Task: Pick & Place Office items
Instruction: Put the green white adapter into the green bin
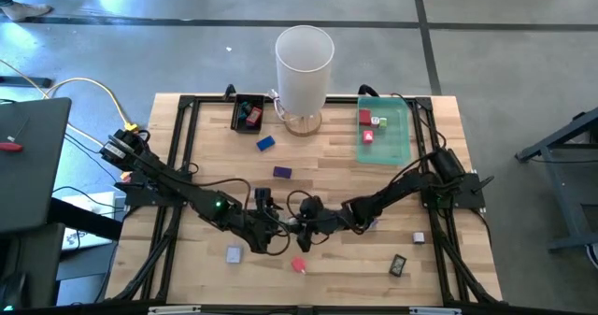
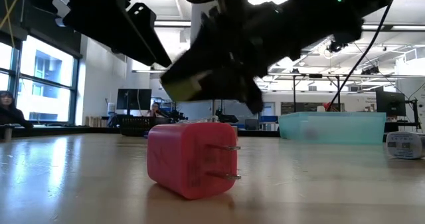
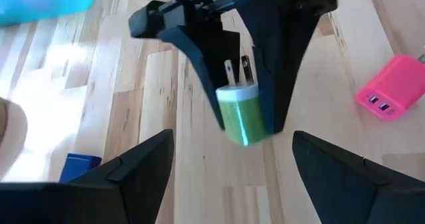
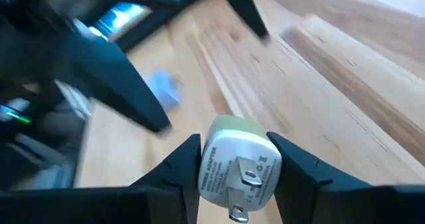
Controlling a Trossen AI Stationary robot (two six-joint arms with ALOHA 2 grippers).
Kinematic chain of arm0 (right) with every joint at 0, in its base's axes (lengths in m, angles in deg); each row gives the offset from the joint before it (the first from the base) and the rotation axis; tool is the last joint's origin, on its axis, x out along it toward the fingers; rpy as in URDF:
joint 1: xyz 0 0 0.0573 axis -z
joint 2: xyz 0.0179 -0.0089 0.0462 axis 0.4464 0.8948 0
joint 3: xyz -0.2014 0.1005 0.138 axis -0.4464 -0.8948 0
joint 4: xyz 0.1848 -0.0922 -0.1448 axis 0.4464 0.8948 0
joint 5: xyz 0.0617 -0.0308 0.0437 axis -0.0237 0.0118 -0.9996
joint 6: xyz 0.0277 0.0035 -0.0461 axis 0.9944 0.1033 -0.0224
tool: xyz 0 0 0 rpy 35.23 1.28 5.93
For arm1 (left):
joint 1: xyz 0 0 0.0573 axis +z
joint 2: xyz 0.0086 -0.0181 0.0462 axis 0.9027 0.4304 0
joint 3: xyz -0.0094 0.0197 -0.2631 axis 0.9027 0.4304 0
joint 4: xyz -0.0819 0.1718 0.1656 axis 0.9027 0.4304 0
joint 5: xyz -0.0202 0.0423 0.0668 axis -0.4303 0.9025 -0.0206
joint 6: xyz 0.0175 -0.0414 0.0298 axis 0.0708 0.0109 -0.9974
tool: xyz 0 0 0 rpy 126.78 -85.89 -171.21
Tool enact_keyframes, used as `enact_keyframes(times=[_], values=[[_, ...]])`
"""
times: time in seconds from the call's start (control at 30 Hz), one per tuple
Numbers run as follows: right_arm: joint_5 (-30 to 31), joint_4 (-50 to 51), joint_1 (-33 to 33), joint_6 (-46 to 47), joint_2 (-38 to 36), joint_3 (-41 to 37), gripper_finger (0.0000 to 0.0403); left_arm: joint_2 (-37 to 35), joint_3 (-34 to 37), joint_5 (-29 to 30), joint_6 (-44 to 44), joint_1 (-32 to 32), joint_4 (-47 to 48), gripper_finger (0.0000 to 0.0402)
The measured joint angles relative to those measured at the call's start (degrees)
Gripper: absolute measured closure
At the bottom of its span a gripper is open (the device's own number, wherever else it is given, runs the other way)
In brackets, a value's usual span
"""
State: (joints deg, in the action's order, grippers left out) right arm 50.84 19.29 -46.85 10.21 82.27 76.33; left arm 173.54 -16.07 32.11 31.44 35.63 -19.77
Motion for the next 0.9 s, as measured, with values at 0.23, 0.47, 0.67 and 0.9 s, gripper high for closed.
enact_keyframes(times=[0.23,0.47,0.67,0.9], values=[[8.6,16.5,-3.0,0.4,-5.1,-0.3,0.0272,0.0,0.0,-1.9,3.4,-0.6,0.2,0.0103],[16.7,36.6,-4.8,4.9,-15.5,0.0,0.0272,0.0,0.0,-11.0,3.7,-0.6,0.3,0.0103],[20.0,54.9,-6.1,12.2,-25.0,-0.1,0.0272,0.0,0.0,-13.0,3.7,-1.0,0.3,0.0103],[19.5,73.3,-2.4,20.5,-33.4,0.0,0.0271,0.0,0.0,-13.1,3.6,-1.1,0.5,0.0103]])
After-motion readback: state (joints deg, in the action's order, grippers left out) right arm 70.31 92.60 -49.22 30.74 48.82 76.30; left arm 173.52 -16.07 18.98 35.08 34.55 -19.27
